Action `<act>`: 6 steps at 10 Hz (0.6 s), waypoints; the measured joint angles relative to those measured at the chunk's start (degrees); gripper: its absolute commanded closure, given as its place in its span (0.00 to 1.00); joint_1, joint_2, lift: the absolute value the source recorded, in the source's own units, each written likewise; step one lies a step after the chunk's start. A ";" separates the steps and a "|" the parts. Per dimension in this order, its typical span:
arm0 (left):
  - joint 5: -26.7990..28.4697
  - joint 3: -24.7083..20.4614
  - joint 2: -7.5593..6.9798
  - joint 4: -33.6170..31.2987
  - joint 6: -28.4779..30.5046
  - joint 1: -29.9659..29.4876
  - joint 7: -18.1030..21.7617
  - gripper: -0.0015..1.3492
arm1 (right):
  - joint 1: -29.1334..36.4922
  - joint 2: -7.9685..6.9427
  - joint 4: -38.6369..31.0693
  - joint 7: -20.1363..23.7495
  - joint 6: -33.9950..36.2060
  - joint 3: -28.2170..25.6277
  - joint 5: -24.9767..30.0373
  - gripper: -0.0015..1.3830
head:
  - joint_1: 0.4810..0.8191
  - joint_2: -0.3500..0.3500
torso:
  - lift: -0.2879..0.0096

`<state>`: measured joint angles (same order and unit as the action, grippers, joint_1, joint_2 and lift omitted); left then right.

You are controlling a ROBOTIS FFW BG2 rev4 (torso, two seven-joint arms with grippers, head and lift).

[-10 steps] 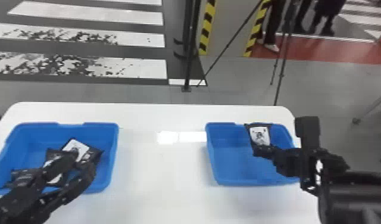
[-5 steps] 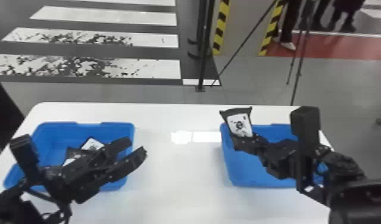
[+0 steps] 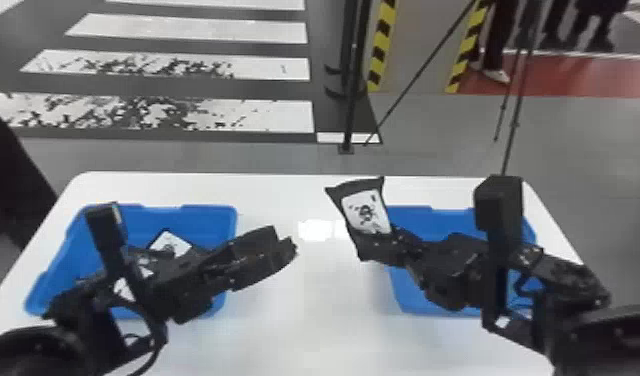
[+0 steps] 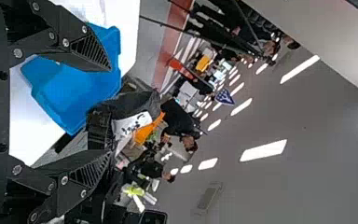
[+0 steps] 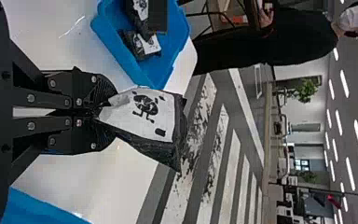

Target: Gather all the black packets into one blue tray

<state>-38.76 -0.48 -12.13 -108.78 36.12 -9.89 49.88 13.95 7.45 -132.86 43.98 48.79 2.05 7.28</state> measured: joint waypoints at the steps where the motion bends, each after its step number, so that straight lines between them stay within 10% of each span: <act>1: -1.34 0.92 -0.03 1.00 -0.13 1.17 0.12 0.33 | -0.44 0.26 -0.63 0.70 0.00 1.21 0.06 0.92 | 0.63 0.42 | 0.60; 6: -3.62 3.10 0.31 3.07 -4.62 4.80 -0.18 0.36 | -1.33 1.00 -0.91 3.50 0.00 5.87 -0.63 0.92 | 0.63 0.49 | 0.60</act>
<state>-42.38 2.62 -11.82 -105.71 31.50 -5.10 49.70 12.62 8.46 -133.77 47.48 48.79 7.93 6.65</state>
